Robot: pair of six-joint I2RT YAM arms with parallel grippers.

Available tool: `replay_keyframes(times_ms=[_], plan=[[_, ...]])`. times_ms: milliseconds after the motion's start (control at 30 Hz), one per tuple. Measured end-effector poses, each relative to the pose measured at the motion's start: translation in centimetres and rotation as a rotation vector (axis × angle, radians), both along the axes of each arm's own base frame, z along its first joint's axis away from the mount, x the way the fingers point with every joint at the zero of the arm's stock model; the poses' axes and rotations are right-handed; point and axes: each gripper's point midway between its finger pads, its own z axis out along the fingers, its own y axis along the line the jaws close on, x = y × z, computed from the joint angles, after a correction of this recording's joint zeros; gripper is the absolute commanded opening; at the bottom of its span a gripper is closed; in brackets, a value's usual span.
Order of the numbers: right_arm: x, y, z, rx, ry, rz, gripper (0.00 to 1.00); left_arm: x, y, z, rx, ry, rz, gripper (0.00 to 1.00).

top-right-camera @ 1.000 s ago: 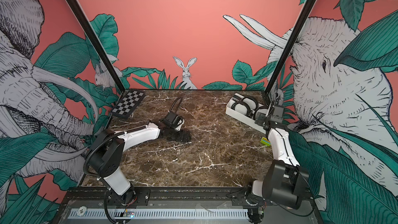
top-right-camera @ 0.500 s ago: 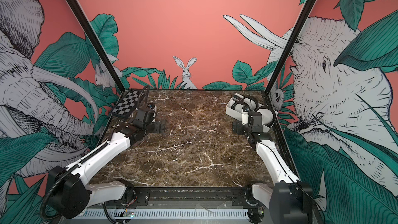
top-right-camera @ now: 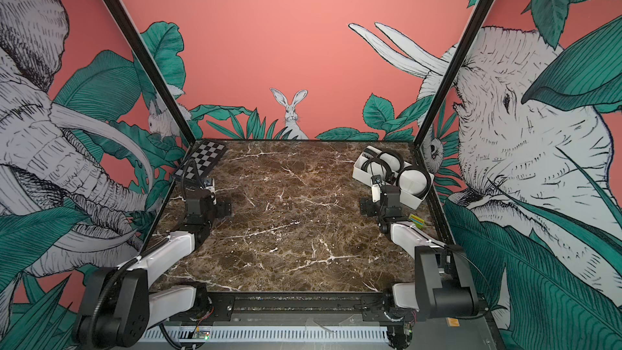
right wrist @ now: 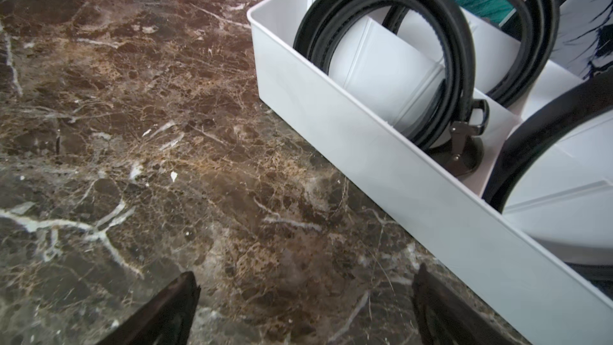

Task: Place the belts into the storage roll
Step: Reset both arms

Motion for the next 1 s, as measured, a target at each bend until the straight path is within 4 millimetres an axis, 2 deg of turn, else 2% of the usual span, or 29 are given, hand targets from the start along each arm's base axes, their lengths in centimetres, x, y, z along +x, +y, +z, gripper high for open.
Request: replay_keyframes(times_ms=[133, 267, 467, 600, 700, 1000], plan=[[0.8, 0.0, -0.6, -0.005, -0.044, 0.002, 0.98, 1.8, -0.5, -0.7, 0.009, -0.036, -0.036, 0.99], [1.2, -0.2, -0.9, -0.014, -0.076, -0.01, 0.98, 2.7, -0.4, -1.2, 0.025, -0.073, -0.046, 0.99], [2.2, -1.4, -0.2, -0.018, -0.126, -0.073, 0.98, 4.0, 0.4, -2.1, 0.024, -0.119, -0.026, 0.99], [2.0, -2.6, -0.5, -0.01, -0.167, -0.13, 0.98, 3.6, 0.6, -3.3, 0.025, -0.102, -0.023, 0.99], [1.5, -3.2, -1.5, -0.015, -0.145, -0.163, 0.98, 3.8, 0.5, -2.8, 0.024, -0.124, -0.023, 0.99], [1.8, -3.7, -0.9, -0.012, -0.178, -0.193, 0.98, 4.0, 0.5, -2.4, 0.023, -0.142, -0.023, 0.99]])
